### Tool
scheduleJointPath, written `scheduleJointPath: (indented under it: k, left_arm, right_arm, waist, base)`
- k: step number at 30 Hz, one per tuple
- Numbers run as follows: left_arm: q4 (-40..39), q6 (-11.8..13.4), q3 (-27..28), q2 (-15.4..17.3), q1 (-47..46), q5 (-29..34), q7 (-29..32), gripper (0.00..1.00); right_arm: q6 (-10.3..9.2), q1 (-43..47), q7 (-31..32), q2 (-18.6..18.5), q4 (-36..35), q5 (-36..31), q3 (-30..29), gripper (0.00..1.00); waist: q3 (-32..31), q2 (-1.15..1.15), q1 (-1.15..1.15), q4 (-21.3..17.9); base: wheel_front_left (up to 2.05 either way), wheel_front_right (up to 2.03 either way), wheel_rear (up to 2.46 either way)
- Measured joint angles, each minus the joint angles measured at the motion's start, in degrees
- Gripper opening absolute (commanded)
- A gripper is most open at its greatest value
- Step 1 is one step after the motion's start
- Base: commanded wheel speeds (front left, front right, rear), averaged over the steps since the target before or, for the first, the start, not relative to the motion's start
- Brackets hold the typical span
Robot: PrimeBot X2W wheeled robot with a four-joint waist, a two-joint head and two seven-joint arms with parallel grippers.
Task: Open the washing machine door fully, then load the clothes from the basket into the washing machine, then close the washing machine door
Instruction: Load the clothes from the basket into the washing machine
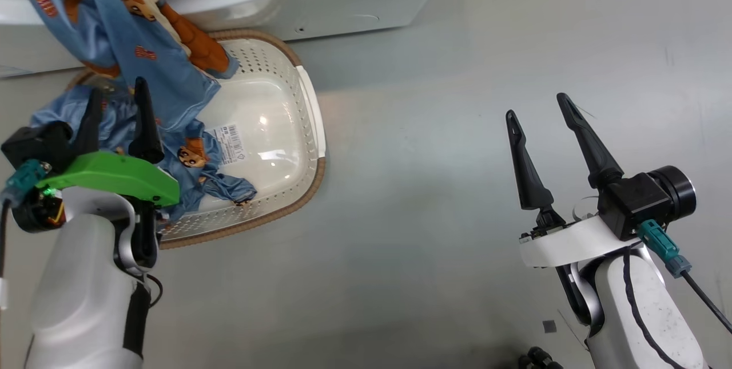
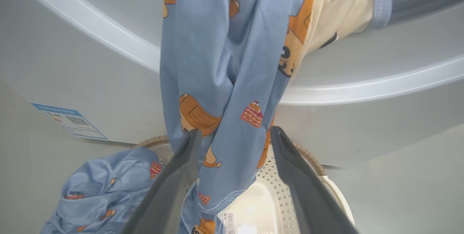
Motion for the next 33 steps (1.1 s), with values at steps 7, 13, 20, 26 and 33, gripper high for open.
scheduleJointPath:
  k: [7,13,20,26,33]
  left_arm:
    - [3.1,-0.3,1.2,3.2,-4.0,-0.3,1.0,1.0]
    - [4.3,-0.6,1.5,4.3,-7.7,-0.4,1.1,1.0]
    - [5.4,-1.3,0.5,5.0,-13.0,-0.3,0.9,1.0]
    - [7.4,-1.5,0.7,5.5,-16.1,0.3,-0.6,0.94]
    - [10.4,-1.4,2.0,5.4,-17.1,0.5,-2.6,0.0]
  right_arm:
    - [0.0,-0.6,0.0,0.1,-0.7,0.0,0.7,1.0]
    - [0.0,-1.3,0.0,0.2,-1.1,0.0,0.8,1.0]
    - [-0.22,-1.3,0.0,0.3,-1.3,0.0,0.8,1.0]
    - [-0.33,-1.3,0.0,0.4,-1.3,0.0,0.8,1.0]
    - [-0.83,-1.3,0.0,0.5,-1.3,0.0,-0.2,1.0]
  waist:
    - [3.0,0.0,0.0,-2.4]
    - [5.2,0.0,0.0,-4.2]
    - [7.7,0.0,0.0,-6.5]
    - [8.6,0.0,0.0,-7.2]
    - [8.2,0.0,0.0,-6.3]
  base:
    - [0.0,0.0,0.0]
    - [0.0,0.0,0.0]
    - [0.0,0.0,0.0]
    - [0.0,0.0,0.0]
    - [0.0,0.0,0.0]
